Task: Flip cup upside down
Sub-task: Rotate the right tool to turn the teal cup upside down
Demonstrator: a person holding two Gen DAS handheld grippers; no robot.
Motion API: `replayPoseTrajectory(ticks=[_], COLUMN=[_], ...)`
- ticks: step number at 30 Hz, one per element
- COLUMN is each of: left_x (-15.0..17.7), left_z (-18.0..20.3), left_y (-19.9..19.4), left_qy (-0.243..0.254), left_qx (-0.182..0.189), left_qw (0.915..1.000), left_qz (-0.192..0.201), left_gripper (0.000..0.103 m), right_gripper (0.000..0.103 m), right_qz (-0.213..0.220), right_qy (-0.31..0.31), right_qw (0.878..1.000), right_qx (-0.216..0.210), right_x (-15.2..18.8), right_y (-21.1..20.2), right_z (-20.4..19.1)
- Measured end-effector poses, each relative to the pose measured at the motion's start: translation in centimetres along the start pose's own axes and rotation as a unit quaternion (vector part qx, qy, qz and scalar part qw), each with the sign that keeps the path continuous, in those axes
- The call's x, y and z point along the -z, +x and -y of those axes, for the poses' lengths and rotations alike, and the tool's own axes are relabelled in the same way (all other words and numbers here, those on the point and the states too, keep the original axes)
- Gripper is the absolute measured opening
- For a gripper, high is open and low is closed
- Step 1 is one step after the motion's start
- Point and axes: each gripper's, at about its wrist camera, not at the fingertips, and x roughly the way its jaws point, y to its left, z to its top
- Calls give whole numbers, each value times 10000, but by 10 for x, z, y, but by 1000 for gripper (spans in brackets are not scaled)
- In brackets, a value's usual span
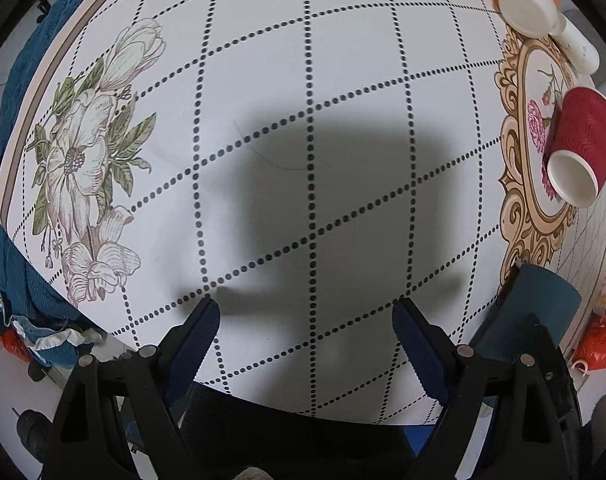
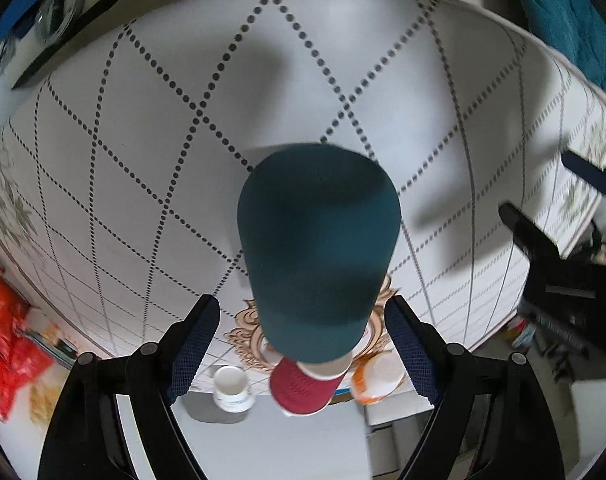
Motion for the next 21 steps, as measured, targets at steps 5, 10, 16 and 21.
replayPoseTrajectory(ticks=[5,10,16,21], left_x=[-1,-7,-4,-6], left_z=[-11,-20,-20,-17], left_y=[-4,-8,-7,-7], left_qy=[-73,-93,-80,-63], left_qx=[-35,-80,-145,-194], left_qw=[10000,9999,9998,9997], left_qz=[23,47,86,97], left_gripper=[89,88,88,88], right_gripper=[87,87,87,83], right_qz=[169,189,356,491], right_qy=[-281,-465,-623,-726], right_qw=[9995,9987,9974,9961], right_qx=[34,28,66,101], right_x=[0,-2,-17,-37], right_y=[11,21,28,20], right_z=[2,3,-5,-14])
